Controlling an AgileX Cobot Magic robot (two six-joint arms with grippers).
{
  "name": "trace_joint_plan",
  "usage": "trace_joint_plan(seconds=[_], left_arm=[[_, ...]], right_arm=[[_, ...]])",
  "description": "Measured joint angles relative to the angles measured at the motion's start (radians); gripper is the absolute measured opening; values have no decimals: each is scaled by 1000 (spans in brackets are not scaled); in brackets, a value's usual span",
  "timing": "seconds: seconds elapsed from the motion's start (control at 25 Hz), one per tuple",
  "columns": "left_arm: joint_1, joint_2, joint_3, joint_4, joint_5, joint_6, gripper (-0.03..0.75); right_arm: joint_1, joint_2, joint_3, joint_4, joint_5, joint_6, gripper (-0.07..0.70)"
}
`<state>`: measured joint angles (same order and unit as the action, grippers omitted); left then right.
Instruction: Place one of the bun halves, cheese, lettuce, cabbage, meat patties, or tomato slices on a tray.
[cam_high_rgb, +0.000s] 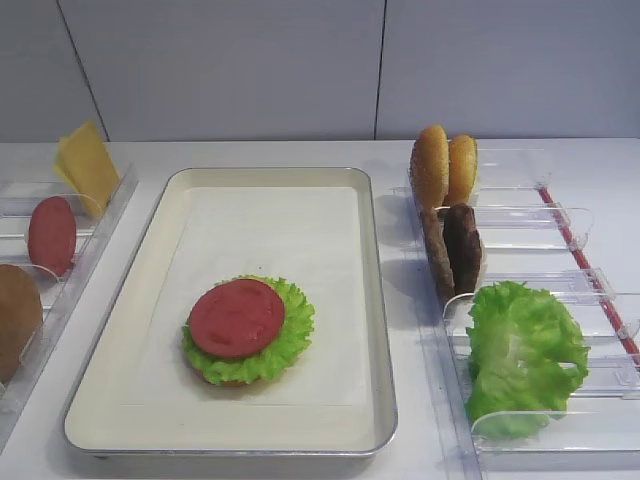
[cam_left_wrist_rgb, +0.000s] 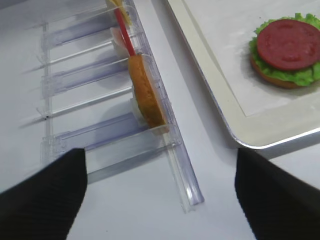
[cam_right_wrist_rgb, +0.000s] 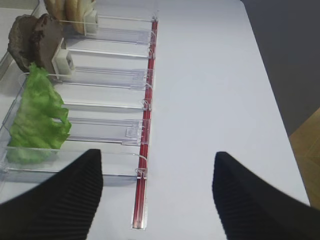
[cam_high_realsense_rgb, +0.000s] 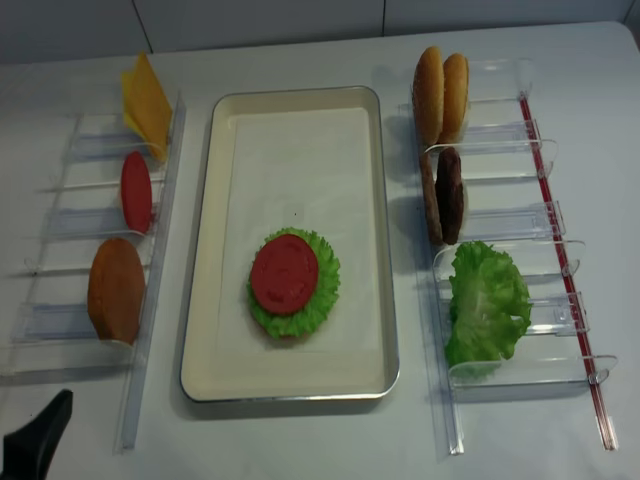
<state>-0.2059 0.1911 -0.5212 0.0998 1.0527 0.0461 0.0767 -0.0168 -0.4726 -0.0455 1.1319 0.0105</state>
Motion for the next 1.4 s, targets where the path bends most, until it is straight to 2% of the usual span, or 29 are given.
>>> trace_joint_plan(seconds=[0.24, 0.4, 0.48, 0.8, 1.4], left_arm=[[0, -95, 12, -2, 34, 9, 561], [0, -131, 35, -19, 102, 32, 559], [0, -155, 40, -27, 113, 34, 559], [0, -205, 40, -30, 116, -9, 559], [0, -207, 40, -55, 118, -11, 559]], right_arm=[[0, 0, 0, 0, 0, 0, 490], [0, 0, 0, 2, 0, -10, 490], [0, 0, 0, 2, 0, -10, 490], [0, 0, 0, 2, 0, -10, 490], [0, 0, 0, 2, 0, -3, 490]])
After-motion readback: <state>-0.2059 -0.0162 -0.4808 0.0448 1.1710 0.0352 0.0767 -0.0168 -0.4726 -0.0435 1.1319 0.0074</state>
